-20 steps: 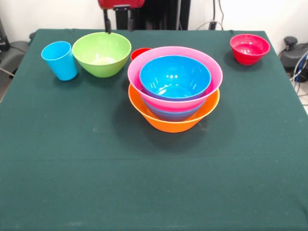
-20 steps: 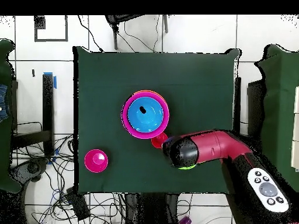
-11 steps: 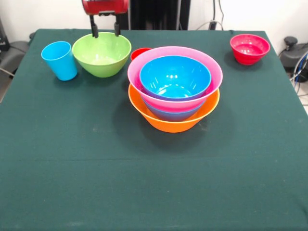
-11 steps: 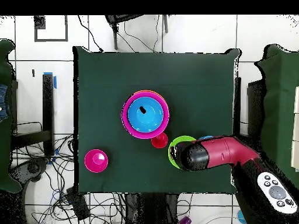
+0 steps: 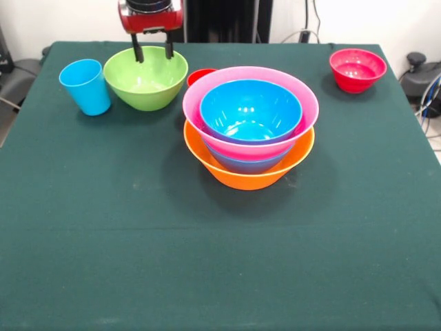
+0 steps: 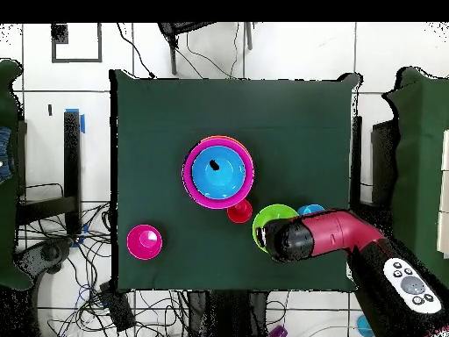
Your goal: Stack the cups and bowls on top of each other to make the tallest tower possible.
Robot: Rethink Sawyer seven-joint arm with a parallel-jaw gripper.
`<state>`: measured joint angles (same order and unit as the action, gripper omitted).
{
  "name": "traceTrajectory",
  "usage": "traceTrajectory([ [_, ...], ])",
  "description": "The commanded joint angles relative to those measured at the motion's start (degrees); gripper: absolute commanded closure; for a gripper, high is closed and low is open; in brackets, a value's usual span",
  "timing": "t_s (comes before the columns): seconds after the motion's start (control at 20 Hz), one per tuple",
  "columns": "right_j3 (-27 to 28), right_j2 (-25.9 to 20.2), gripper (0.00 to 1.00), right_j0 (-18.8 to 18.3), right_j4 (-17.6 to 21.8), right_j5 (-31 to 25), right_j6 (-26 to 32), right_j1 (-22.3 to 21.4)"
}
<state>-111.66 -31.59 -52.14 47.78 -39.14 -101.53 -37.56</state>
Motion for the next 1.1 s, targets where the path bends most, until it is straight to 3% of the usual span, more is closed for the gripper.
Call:
traceTrajectory([
  [0.05, 3.2, -2.6, 0.0, 0.1, 6.0, 3.3, 11.9, 4.5],
  [0.35, 5.5, -3.9, 0.0, -0.5, 7.1, 3.3, 12.6, 6.2],
  [0.65, 2.8, -4.8, 0.0, 0.2, 5.6, -0.4, 13.4, 3.4],
  [1.1, -1.8, -4.8, 0.0, 2.5, 4.0, -1.4, 9.8, -0.7],
])
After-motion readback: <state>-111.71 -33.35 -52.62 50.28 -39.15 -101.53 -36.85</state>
